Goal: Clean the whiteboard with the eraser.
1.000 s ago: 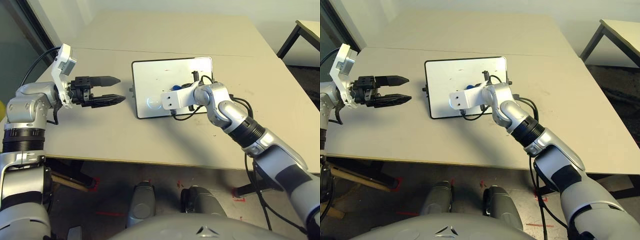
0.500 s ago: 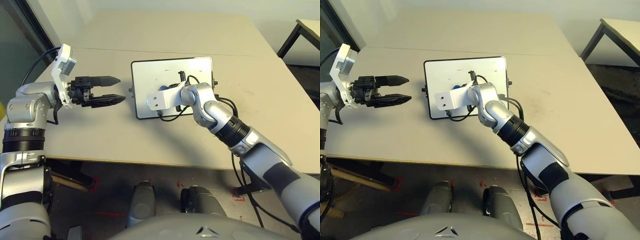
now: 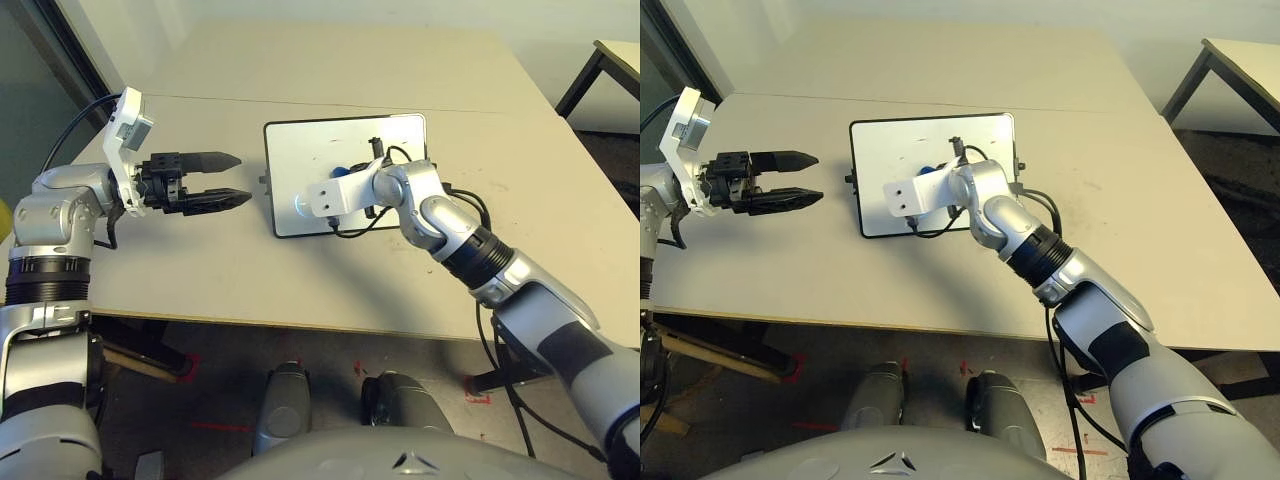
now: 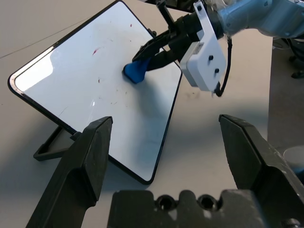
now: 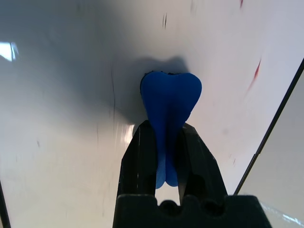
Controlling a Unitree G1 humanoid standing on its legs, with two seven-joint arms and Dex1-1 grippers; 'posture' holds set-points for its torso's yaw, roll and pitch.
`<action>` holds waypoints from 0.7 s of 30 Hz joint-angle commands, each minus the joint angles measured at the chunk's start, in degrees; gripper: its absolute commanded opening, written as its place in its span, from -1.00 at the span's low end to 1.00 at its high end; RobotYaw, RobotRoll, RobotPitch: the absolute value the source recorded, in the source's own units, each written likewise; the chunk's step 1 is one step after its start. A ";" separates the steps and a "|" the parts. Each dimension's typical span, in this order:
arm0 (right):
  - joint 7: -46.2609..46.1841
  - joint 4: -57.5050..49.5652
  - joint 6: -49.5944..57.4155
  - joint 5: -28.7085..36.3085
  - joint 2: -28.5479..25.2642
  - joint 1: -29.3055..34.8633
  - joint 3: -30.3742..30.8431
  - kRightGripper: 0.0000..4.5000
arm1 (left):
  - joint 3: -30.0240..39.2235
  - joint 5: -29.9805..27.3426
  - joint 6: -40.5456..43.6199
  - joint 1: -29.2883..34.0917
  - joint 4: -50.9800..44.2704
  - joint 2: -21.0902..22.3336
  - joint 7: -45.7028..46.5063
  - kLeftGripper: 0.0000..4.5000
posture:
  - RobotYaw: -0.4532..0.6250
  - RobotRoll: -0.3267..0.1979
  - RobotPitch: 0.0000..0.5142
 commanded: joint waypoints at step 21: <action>-6.40 -8.32 46.78 27.80 -1.44 2.12 -44.78 -0.84 | -0.37 0.39 -1.10 -1.39 1.34 -0.03 -0.67 1.00 | 0.41 0.25 -0.82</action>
